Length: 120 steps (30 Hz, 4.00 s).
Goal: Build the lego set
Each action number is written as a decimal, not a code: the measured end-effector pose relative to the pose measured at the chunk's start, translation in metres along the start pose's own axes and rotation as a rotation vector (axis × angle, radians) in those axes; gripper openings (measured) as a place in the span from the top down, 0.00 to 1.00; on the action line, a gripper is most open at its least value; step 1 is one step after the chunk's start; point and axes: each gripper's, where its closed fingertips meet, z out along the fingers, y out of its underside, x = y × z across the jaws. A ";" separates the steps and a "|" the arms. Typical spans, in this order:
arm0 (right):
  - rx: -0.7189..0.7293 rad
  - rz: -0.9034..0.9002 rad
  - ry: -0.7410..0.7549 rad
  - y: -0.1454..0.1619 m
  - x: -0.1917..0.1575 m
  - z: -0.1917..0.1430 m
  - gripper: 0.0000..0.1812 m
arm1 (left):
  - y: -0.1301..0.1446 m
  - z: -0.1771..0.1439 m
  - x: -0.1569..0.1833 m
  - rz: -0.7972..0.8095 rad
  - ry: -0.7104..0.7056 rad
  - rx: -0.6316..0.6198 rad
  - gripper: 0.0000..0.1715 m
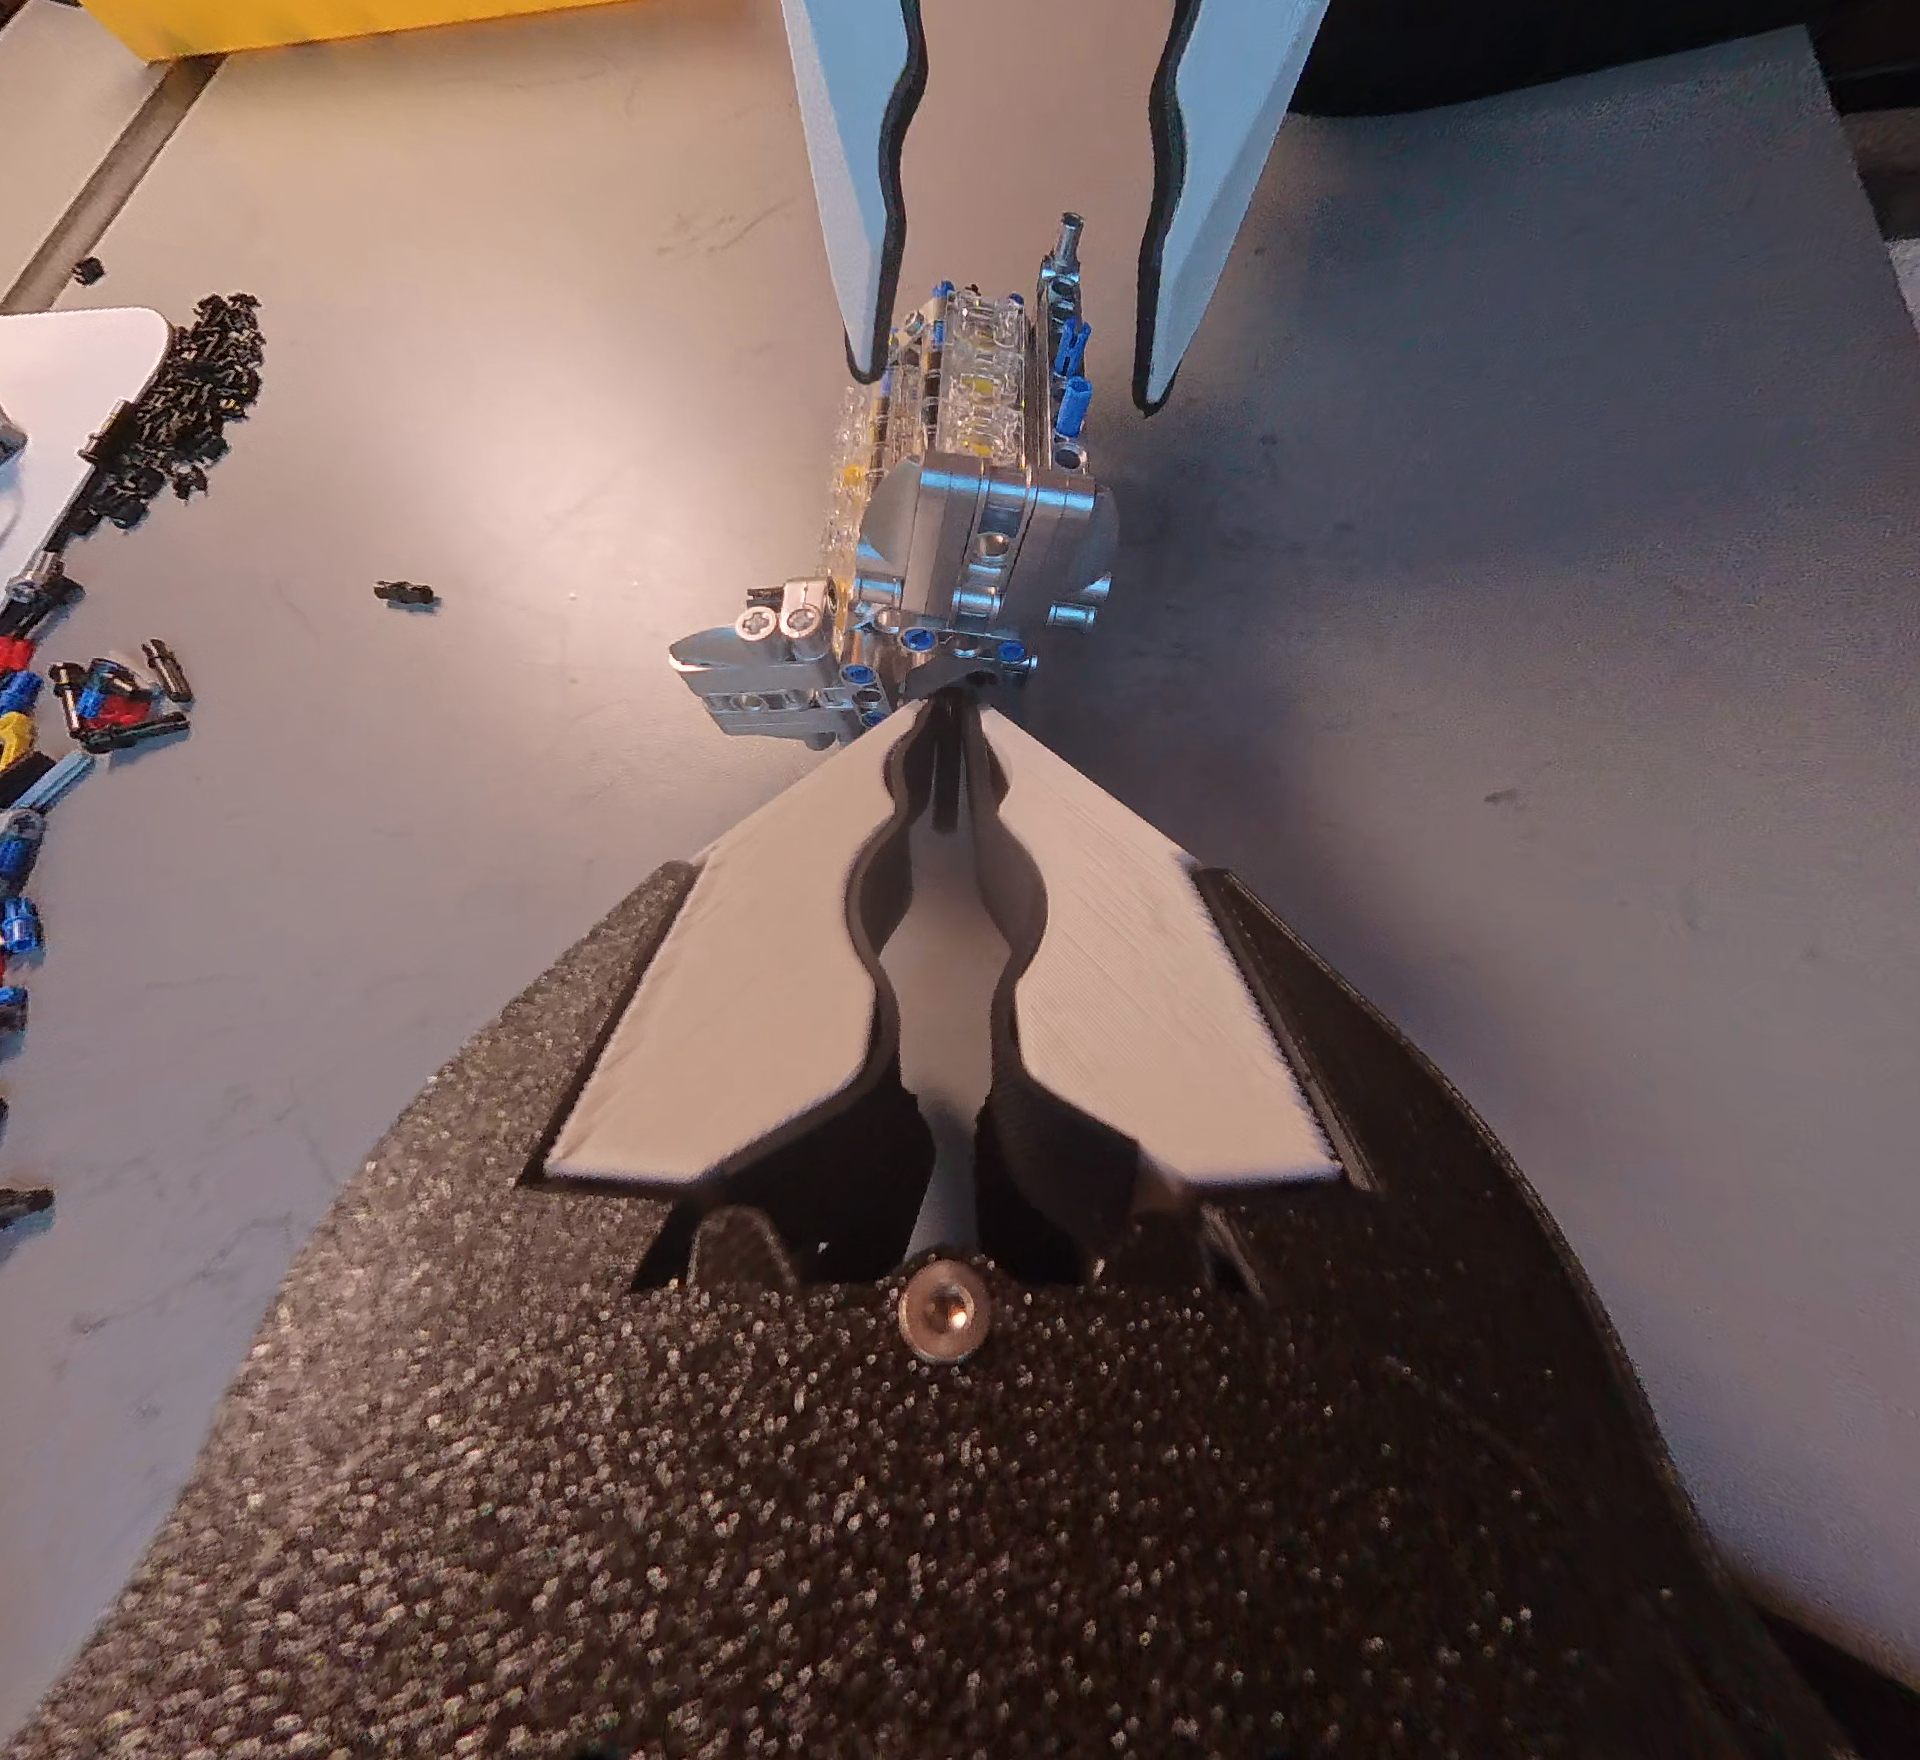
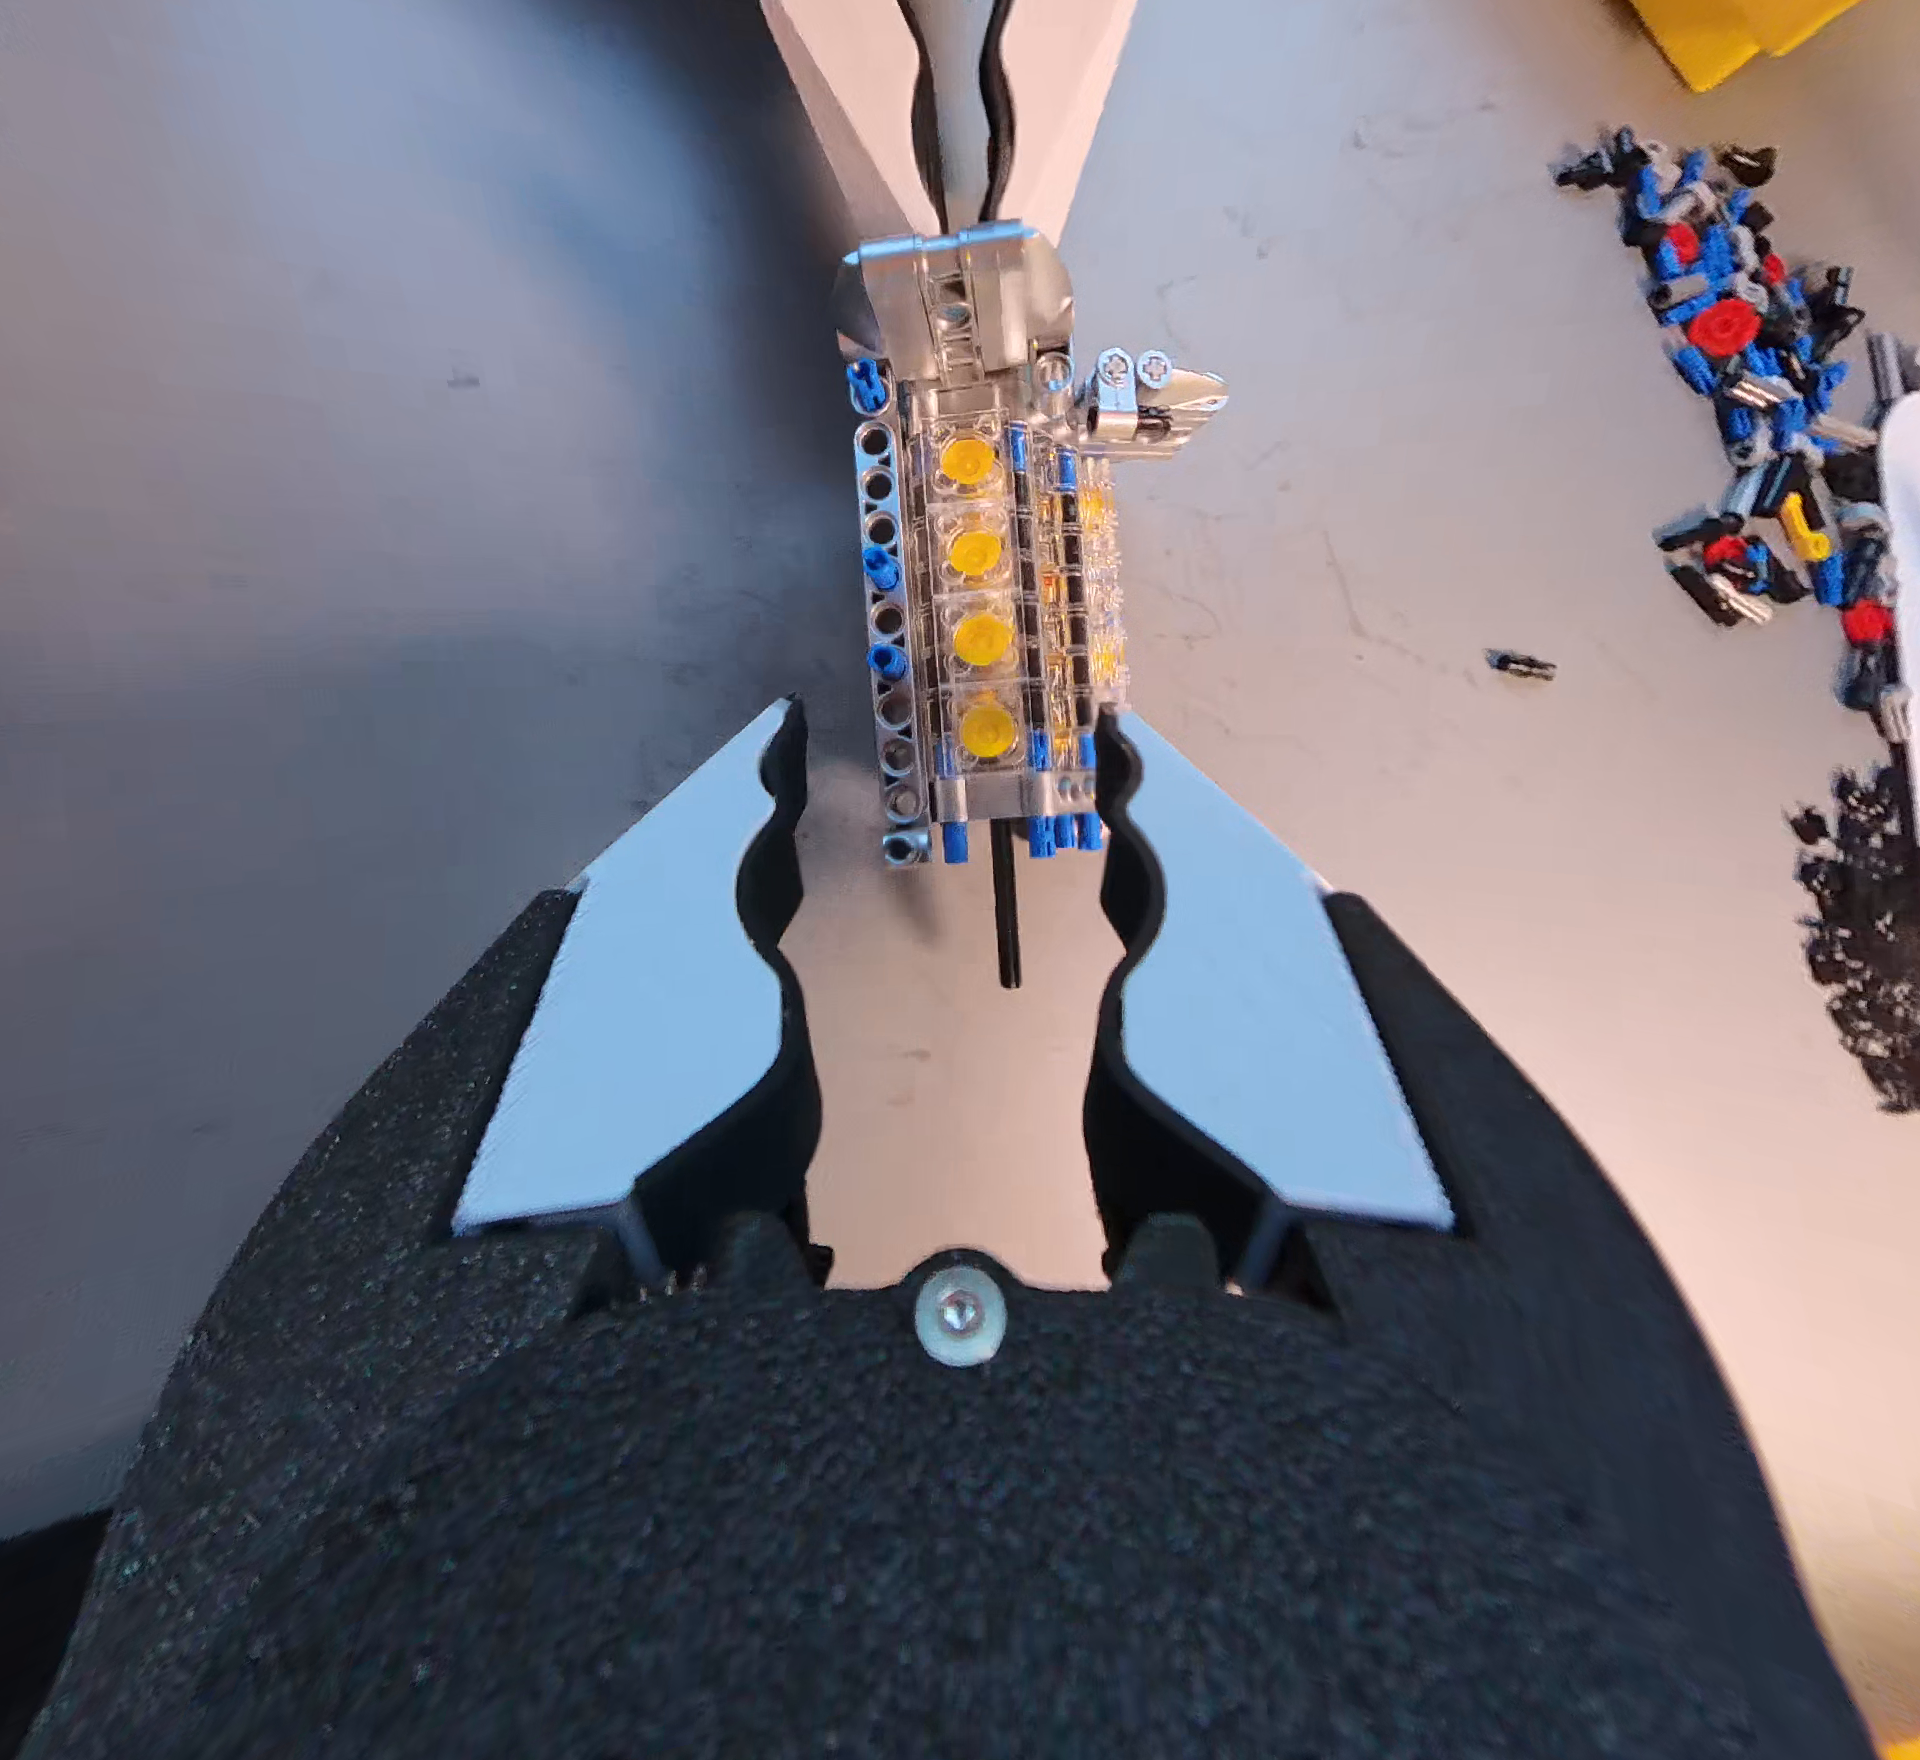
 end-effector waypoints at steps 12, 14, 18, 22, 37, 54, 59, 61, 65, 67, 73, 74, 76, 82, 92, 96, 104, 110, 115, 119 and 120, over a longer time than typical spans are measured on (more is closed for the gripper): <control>0.010 -0.371 0.455 0.001 0.027 0.009 0.83 | 0.000 -0.009 -0.021 0.040 -0.141 0.024 1.00; -0.050 -0.535 0.593 0.006 0.034 0.010 0.83 | 0.003 -0.011 -0.026 0.032 -0.158 0.023 1.00; -0.070 -0.583 0.641 0.012 0.025 0.013 0.83 | -0.001 -0.021 -0.034 -0.095 -0.131 0.086 0.94; 0.021 -0.338 0.427 0.010 0.002 0.009 0.77 | -0.014 -0.027 -0.015 -0.260 0.055 0.173 0.74; 0.274 0.085 0.283 0.012 0.030 -0.019 0.70 | 0.011 -0.011 0.026 -0.081 0.148 -0.048 0.87; 0.414 0.206 0.344 0.011 0.048 -0.048 0.72 | -0.016 -0.001 -0.018 -0.846 0.200 0.158 0.99; 0.308 0.127 0.311 0.014 0.034 -0.028 0.62 | -0.030 -0.005 -0.032 -1.044 0.259 0.323 0.99; 0.212 0.065 0.322 0.017 0.028 -0.011 0.55 | -0.035 -0.007 -0.037 -1.094 0.266 0.373 1.00; 0.097 -0.029 0.367 0.013 0.022 0.015 0.64 | -0.040 -0.006 -0.040 -1.057 0.222 0.383 1.00; 0.096 -0.022 0.358 0.011 0.024 0.017 0.65 | -0.037 -0.007 -0.041 -1.010 0.186 0.361 1.00; 0.108 0.033 0.332 0.015 0.027 0.015 0.67 | -0.019 -0.019 -0.057 -0.811 -0.001 0.301 0.97; 0.108 0.032 0.331 0.015 0.027 0.015 0.67 | -0.017 -0.020 -0.059 -0.775 -0.029 0.289 0.93; 0.109 0.044 0.315 0.014 0.027 0.016 0.67 | -0.019 -0.022 -0.059 -0.715 -0.048 0.287 0.87; 0.122 0.058 0.256 0.012 0.035 0.019 0.67 | -0.022 -0.021 -0.062 -0.564 -0.118 0.273 0.80; 0.187 0.057 0.211 -0.009 0.049 0.024 0.63 | -0.030 -0.024 -0.108 -0.460 -0.377 0.325 0.60; 0.362 0.124 0.268 -0.039 0.074 -0.001 0.55 | -0.043 -0.036 -0.135 -0.413 -0.474 0.424 0.61; 0.652 0.235 0.588 -0.089 0.187 -0.087 0.53 | -0.087 -0.092 -0.215 -0.295 -0.788 0.656 0.95; 0.750 0.312 0.796 -0.103 0.272 -0.131 0.60 | -0.128 -0.120 -0.254 -0.146 -0.934 0.696 1.00; 0.712 0.398 0.822 -0.056 0.305 -0.105 0.64 | -0.105 -0.126 -0.261 -0.164 -1.026 0.633 1.00; 0.696 0.456 0.829 -0.033 0.306 -0.095 0.64 | -0.090 -0.094 -0.249 -0.291 -0.771 0.621 1.00; 0.700 0.462 0.822 -0.034 0.305 -0.096 0.64 | -0.088 -0.090 -0.249 -0.306 -0.753 0.614 1.00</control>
